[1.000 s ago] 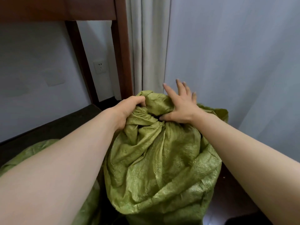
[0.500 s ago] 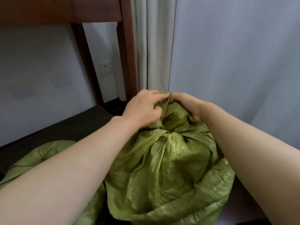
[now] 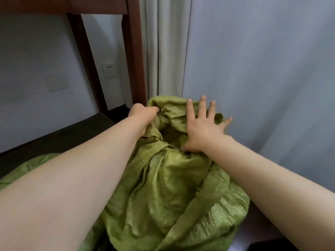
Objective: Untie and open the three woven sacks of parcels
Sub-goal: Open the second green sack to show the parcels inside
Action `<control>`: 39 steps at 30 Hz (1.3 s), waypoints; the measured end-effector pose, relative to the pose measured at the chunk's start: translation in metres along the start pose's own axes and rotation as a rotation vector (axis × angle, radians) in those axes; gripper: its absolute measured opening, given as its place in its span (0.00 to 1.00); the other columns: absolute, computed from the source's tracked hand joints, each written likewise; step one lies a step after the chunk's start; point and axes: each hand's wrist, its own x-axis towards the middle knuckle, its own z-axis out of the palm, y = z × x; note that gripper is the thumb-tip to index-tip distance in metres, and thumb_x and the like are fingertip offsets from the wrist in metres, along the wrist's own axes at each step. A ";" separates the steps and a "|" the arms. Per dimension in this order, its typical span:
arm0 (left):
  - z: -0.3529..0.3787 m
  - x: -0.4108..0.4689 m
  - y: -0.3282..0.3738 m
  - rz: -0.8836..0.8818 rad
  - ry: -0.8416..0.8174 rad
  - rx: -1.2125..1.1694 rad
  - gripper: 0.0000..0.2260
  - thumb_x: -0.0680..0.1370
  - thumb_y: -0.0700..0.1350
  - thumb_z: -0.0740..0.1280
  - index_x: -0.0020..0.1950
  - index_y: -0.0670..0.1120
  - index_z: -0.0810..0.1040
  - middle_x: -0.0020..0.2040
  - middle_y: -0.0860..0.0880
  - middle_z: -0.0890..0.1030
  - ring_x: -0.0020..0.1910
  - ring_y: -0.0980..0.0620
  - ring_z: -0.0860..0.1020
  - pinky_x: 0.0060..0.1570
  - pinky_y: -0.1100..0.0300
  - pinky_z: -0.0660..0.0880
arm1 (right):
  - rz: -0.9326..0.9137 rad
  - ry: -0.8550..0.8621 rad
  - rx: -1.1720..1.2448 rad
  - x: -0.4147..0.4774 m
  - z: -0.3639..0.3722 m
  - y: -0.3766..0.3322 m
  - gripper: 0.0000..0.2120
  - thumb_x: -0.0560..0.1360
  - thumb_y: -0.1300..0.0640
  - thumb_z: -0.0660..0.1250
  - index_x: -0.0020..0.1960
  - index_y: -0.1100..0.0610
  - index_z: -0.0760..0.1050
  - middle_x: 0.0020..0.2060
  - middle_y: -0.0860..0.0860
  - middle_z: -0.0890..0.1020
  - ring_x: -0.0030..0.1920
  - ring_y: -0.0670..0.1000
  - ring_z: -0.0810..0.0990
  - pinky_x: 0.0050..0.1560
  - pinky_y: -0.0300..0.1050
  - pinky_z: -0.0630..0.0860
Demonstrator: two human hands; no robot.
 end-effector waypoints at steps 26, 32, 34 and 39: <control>-0.030 -0.003 -0.036 0.328 0.123 0.662 0.23 0.73 0.61 0.66 0.66 0.52 0.74 0.65 0.49 0.75 0.65 0.46 0.72 0.62 0.51 0.69 | 0.143 -0.236 1.153 0.050 0.015 0.007 0.20 0.66 0.60 0.74 0.55 0.64 0.75 0.44 0.61 0.82 0.40 0.58 0.83 0.37 0.48 0.81; -0.005 -0.021 -0.031 0.360 -0.429 0.543 0.16 0.73 0.58 0.68 0.49 0.46 0.83 0.47 0.47 0.83 0.48 0.50 0.81 0.51 0.56 0.75 | 0.165 -0.174 1.215 0.056 -0.004 -0.011 0.11 0.67 0.60 0.65 0.47 0.64 0.76 0.36 0.59 0.79 0.33 0.56 0.78 0.33 0.44 0.77; -0.004 -0.011 -0.036 0.291 -0.269 0.525 0.18 0.76 0.54 0.66 0.47 0.39 0.82 0.46 0.41 0.82 0.49 0.42 0.80 0.48 0.54 0.74 | 0.027 -0.023 0.883 0.055 -0.004 -0.014 0.18 0.68 0.52 0.66 0.56 0.59 0.76 0.49 0.57 0.80 0.48 0.56 0.79 0.48 0.48 0.78; -0.014 0.007 -0.036 -0.141 -0.090 -0.028 0.15 0.77 0.43 0.67 0.59 0.35 0.75 0.49 0.42 0.79 0.46 0.45 0.79 0.43 0.55 0.76 | -0.620 0.121 0.128 0.011 -0.010 -0.027 0.26 0.63 0.29 0.65 0.54 0.44 0.79 0.58 0.47 0.75 0.64 0.52 0.66 0.67 0.54 0.54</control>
